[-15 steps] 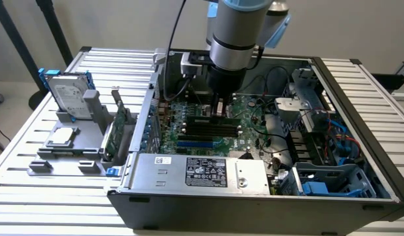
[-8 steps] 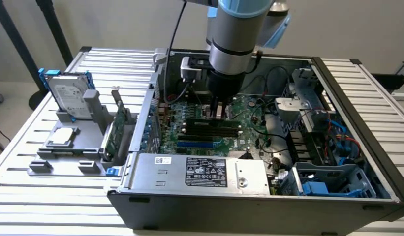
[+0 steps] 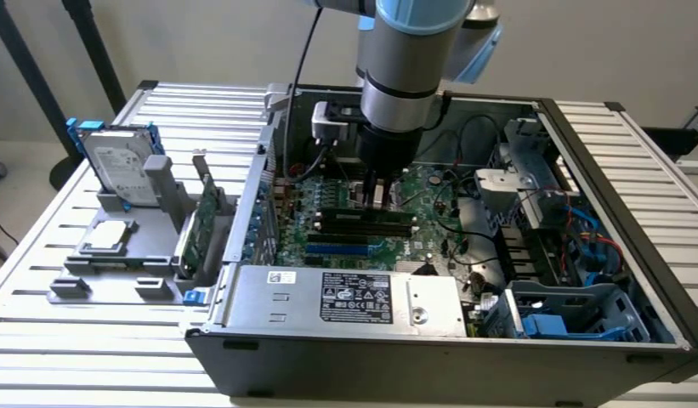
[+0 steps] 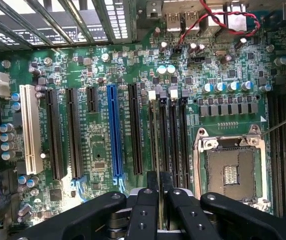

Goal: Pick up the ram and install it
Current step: 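Insert the ram into the slot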

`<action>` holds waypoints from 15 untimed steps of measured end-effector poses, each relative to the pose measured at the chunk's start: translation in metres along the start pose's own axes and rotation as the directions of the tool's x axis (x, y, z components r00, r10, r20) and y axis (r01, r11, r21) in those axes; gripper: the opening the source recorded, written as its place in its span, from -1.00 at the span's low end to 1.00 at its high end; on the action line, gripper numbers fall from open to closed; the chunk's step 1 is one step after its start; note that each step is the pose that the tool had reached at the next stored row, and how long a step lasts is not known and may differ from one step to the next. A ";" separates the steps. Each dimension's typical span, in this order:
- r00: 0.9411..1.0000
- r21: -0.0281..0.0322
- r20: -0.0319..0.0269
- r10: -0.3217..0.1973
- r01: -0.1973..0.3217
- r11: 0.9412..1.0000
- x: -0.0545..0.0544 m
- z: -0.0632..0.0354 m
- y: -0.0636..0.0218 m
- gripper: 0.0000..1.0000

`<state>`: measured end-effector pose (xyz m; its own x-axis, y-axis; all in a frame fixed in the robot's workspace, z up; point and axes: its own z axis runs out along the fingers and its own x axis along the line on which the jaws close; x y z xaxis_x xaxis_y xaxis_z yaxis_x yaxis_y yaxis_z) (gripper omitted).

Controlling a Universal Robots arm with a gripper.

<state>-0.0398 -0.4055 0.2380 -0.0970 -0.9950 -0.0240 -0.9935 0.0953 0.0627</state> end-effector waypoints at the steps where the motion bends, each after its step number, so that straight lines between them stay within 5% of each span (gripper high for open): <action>1: 1.000 0.000 0.000 0.000 0.000 1.000 0.000 0.0002 0.0000 -0.72; 15: 1.000 0.002 -0.001 0.000 0.000 1.000 -0.002 0.0064 -0.0002 -0.72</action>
<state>-0.0398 -0.4035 0.2317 -0.0970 -0.9950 -0.0231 -0.9936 0.0954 0.0610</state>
